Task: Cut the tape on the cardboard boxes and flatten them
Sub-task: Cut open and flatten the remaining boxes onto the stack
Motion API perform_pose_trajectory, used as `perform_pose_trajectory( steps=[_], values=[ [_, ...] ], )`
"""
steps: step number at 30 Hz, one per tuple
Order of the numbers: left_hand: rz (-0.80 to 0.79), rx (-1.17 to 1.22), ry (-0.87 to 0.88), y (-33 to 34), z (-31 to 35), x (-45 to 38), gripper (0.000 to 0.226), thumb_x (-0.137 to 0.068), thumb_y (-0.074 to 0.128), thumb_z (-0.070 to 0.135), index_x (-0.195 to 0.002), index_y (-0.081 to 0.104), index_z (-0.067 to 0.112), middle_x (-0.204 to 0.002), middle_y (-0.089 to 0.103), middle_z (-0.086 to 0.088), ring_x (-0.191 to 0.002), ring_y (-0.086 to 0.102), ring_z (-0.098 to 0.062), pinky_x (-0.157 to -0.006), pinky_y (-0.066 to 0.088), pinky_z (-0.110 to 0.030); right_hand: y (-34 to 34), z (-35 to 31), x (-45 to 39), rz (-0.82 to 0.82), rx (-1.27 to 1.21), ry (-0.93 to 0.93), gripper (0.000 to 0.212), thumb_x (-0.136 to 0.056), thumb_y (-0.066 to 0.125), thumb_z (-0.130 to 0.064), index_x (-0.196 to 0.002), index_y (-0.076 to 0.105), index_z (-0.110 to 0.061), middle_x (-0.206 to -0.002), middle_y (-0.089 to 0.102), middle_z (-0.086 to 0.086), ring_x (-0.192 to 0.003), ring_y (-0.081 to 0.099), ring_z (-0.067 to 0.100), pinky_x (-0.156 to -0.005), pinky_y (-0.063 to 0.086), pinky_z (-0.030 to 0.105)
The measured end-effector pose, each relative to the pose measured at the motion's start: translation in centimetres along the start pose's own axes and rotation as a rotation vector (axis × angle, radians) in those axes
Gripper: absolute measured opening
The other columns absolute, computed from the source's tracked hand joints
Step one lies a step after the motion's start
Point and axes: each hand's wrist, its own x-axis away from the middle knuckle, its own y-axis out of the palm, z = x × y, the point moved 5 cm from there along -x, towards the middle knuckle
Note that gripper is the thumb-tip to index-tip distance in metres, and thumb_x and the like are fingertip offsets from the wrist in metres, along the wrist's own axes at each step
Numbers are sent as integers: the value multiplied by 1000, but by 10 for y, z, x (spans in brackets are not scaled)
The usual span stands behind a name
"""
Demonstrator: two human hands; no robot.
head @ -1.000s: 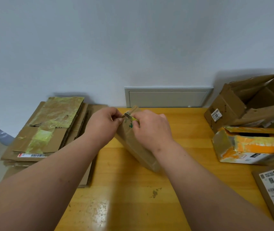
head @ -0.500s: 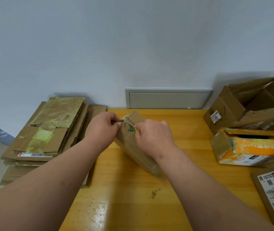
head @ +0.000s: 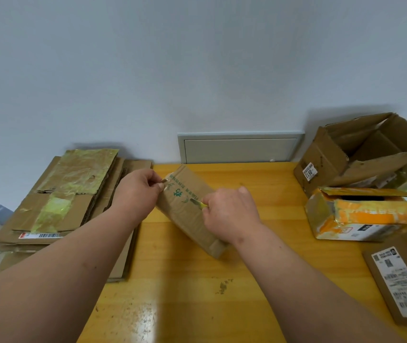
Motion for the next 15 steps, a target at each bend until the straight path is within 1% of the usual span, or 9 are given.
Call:
perform_pose_trajectory(
  steps=[2, 4, 6, 8, 10, 12, 13, 15],
  values=[
    [2, 26, -47, -3, -5, 1, 15, -93, 66, 20, -79, 65, 27, -83, 65, 3, -79, 62, -17, -73, 59, -44, 1, 6, 3, -26, 37, 12, 23, -90, 44, -23, -88, 67, -24, -69, 47, -6, -84, 58, 24, -77, 28, 39],
    [2, 47, -84, -6, -9, 1, 14, -93, 65, 20, -81, 65, 25, -86, 65, 2, -81, 63, -20, -75, 60, -47, 4, 14, 6, -55, 55, 28, 18, -88, 46, -23, -80, 61, -23, -64, 40, -7, -77, 50, 25, -74, 26, 37],
    [-9, 55, -93, -7, -10, 1, 13, -94, 65, 19, -81, 65, 24, -87, 65, 1, -82, 63, -20, -75, 60, -47, 6, 21, 9, -80, 39, 32, 17, -88, 47, -23, -81, 62, -24, -64, 40, -8, -74, 45, 23, -74, 26, 36],
    [-31, 61, -88, -5, -7, 1, 12, -94, 65, 19, -82, 65, 23, -88, 65, 0, -83, 64, -21, -74, 60, -47, 7, 27, 10, -80, 17, 34, 18, -88, 47, -23, -83, 63, -26, -66, 42, -9, -76, 48, 22, -74, 27, 37],
    [-59, 78, -91, -4, -3, 1, 11, -94, 64, 18, -84, 64, 21, -89, 65, 0, -83, 65, -21, -71, 61, -45, 6, 33, 10, -47, -2, 48, 18, -90, 47, -22, -87, 63, -27, -74, 53, -8, -85, 57, 23, -76, 29, 38],
    [-92, 59, -69, -3, 1, 0, 10, -95, 63, 18, -86, 63, 21, -90, 65, 1, -82, 64, -19, -67, 61, -39, 8, 41, 9, -12, -13, 83, 22, -93, 48, -23, -102, 67, -27, -96, 66, -6, -97, 61, 22, -82, 34, 39],
    [-114, 31, -54, -3, 2, -1, 8, -95, 62, 18, -88, 62, 21, -90, 65, 1, -82, 64, -18, -65, 61, -36, 11, 45, 9, -4, -26, 106, 24, -95, 48, -24, -109, 67, -29, -104, 68, -5, -101, 61, 22, -84, 36, 39],
    [-167, -59, -21, -2, 3, -1, 4, -95, 61, 17, -98, 63, 20, -93, 64, 2, -83, 63, -17, -70, 60, -36, 17, 51, 8, -4, -55, 144, 25, -98, 48, -27, -115, 66, -31, -111, 68, -5, -103, 61, 23, -87, 37, 39]
  ],
)
